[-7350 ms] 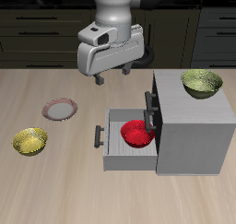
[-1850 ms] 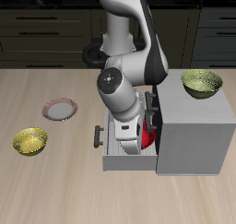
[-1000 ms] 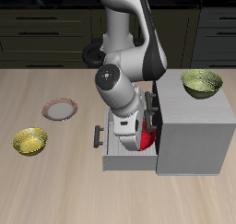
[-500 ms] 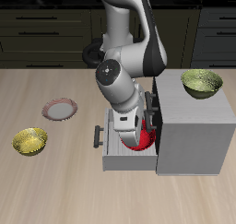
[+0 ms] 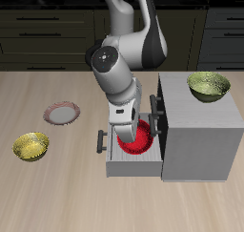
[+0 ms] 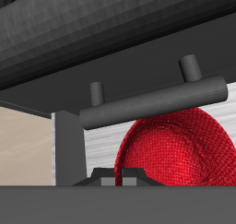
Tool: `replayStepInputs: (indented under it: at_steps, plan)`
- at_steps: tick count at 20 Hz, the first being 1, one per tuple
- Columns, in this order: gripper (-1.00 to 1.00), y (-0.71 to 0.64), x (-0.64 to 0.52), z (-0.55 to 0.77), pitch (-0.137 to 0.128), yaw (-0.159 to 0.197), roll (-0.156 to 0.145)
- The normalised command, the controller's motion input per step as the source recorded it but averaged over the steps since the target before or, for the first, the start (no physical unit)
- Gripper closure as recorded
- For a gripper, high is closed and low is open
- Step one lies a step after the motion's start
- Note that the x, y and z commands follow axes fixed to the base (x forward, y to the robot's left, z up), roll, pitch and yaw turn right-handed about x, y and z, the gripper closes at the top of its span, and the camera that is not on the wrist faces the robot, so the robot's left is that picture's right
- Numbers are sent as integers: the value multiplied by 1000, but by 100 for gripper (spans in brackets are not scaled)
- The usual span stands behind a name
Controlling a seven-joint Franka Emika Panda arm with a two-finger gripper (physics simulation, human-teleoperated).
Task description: Place the red bowl on the plate
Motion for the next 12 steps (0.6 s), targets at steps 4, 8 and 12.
replayStepInputs:
  at_steps: [4, 8, 12]
  plan:
    - [100, -150, -95, 253, -48, 16, -29]
    - [100, -162, -100, 245, -54, 1, -40]
    - [100, -152, -94, 281, -25, -29, -37]
